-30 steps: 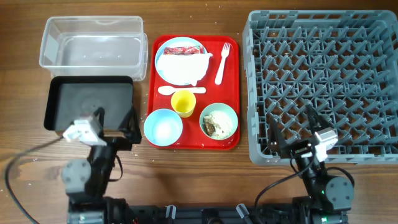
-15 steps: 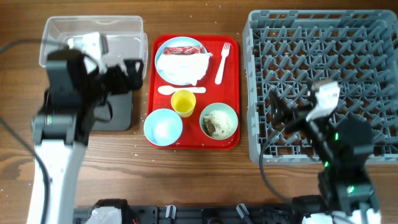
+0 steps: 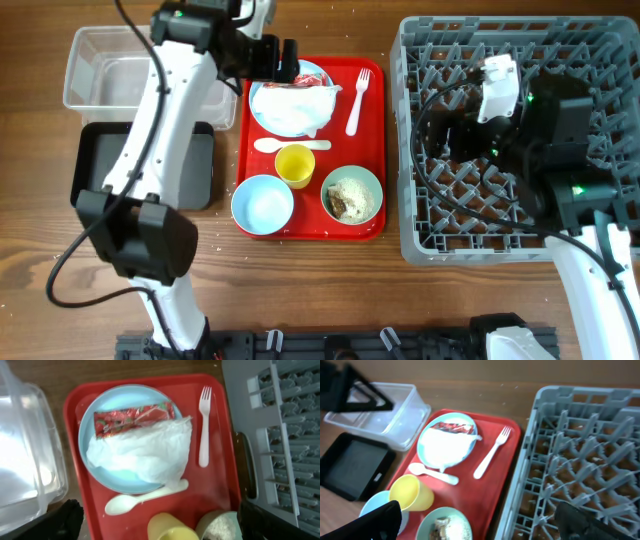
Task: Sort waste into correct bins and load items into the dishwasher rack
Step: 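Grasp the red wrapper and tissue on the plate with the left gripper, then move the wrapper and tissue over the clear bin and release, then grasp the yellow cup with the left gripper and pass it to the right gripper, then lower the yellow cup into the rack's front corner with the right gripper, then grasp the pale green bowl with food scraps using the left gripper, then tip the bowl over the black tray to dump the food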
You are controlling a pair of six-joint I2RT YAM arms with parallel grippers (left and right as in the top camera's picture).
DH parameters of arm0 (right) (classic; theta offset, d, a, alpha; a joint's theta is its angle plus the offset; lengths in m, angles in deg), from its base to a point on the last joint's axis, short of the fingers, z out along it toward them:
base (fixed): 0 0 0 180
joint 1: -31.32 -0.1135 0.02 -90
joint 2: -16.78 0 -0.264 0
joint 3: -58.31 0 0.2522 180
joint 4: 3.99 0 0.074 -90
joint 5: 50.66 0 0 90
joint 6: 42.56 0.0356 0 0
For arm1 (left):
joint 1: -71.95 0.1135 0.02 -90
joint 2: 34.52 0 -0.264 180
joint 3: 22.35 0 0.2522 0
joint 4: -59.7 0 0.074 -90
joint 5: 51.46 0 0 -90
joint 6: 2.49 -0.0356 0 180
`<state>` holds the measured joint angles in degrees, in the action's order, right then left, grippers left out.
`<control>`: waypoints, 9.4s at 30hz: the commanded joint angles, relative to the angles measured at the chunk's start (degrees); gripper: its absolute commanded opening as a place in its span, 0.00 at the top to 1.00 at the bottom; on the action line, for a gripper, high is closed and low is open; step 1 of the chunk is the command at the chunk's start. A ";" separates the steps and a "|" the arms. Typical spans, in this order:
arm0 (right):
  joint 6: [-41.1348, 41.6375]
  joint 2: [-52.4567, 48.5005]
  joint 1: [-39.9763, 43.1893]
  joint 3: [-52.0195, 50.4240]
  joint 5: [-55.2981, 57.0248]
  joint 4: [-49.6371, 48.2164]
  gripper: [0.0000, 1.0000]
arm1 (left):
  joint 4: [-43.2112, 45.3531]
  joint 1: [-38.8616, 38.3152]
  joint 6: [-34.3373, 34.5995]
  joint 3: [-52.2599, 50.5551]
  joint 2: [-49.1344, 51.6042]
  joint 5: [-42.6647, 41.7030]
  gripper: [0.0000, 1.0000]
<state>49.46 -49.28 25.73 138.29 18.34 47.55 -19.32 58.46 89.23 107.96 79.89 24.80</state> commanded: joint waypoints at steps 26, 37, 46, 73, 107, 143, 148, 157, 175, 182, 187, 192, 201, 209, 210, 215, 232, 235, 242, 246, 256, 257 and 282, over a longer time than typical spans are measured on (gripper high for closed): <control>-0.39 -2.16 -0.07 1.38 -2.86 1.99 0.00 | 17.07 -4.61 -5.97 1.53 27.28 6.36 0.28; -0.37 -5.73 -0.07 1.38 -3.08 1.90 0.03 | 14.27 -3.39 -3.98 3.41 23.80 6.34 0.96; -0.35 -5.73 -0.07 1.38 -3.10 -1.44 0.03 | 10.95 3.13 -1.07 5.03 4.98 11.17 0.96; -0.28 -5.73 -0.07 1.38 -6.14 -3.69 0.00 | -9.35 15.13 -1.27 4.33 -1.70 -5.40 0.03; 3.08 -5.73 -0.07 1.18 -6.12 -2.16 0.00 | 7.10 -6.12 7.80 -29.64 -1.77 2.56 0.96; 16.59 -23.30 -5.33 0.74 -41.72 -35.08 0.45 | 8.09 6.54 -1.42 -24.65 -5.66 -68.70 0.40; 13.18 -14.12 -0.85 1.05 -16.17 -13.35 0.43 | 17.44 8.50 -1.29 -24.65 -5.66 -53.75 0.21; 25.44 -0.07 -0.98 1.77 12.70 32.50 0.45 | 17.92 7.17 3.50 -24.65 -5.66 -12.57 0.20; 29.49 -20.17 -9.03 -1.90 19.69 34.91 0.22 | 17.53 7.19 4.74 -24.65 -5.66 -10.58 0.14; 23.39 -19.43 -9.05 18.45 19.02 38.10 0.20 | 16.92 7.08 4.76 -24.65 -5.66 -10.88 0.18; 21.97 -19.45 -8.83 22.18 19.82 34.45 0.11 | 10.05 2.01 8.61 -24.65 -5.77 -12.63 0.32; 21.92 -19.45 -4.28 22.18 20.15 32.15 0.09 | 7.17 -12.48 17.59 -24.72 -5.75 -3.56 0.30; 20.46 -19.45 -1.05 22.18 24.33 31.26 0.10 | 11.67 -29.03 26.23 -24.72 0.04 7.28 0.28; 20.17 -19.45 -0.92 22.18 25.05 31.30 0.10 | 14.29 -31.01 27.54 -24.72 6.14 7.19 0.32; 19.98 -19.45 -0.92 22.18 25.05 31.30 0.10 | 14.56 -31.32 27.54 -24.72 6.54 7.19 0.32; 19.04 -19.45 -0.92 22.18 25.03 31.69 0.09 | 14.71 -31.71 27.43 -24.72 6.84 7.28 0.38; 17.42 -19.45 -0.92 22.18 25.05 32.28 0.09 | 11.02 -32.06 25.73 -24.72 6.84 9.75 0.96; 16.98 -19.45 -0.92 22.18 25.05 32.33 0.09 | 10.97 -32.15 25.73 -24.63 6.75 9.73 0.96; 16.00 -19.45 -0.92 22.16 25.05 32.37 0.09 | 3.69 -31.47 23.98 -18.80 0.09 9.77 0.96; 15.96 -19.45 -0.92 22.18 25.05 32.33 0.09 | 1.60 -29.16 22.99 -18.80 -4.15 9.75 0.96; 15.96 -19.45 -0.92 22.18 25.03 32.28 0.09 | -12.15 -4.52 16.24 -18.82 -12.96 8.68 0.96; 15.93 -19.45 -0.92 22.18 25.05 32.33 0.09 | -12.83 -0.55 14.67 -18.97 -12.94 7.91 0.96; 14.47 -19.45 -0.92 22.16 24.98 31.47 0.09 | 13.44 55.34 -6.03 -40.44 -3.17 -58.14 0.96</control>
<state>65.07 -68.86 24.42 159.75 42.23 79.31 -6.03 111.61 84.55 68.33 75.49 -26.43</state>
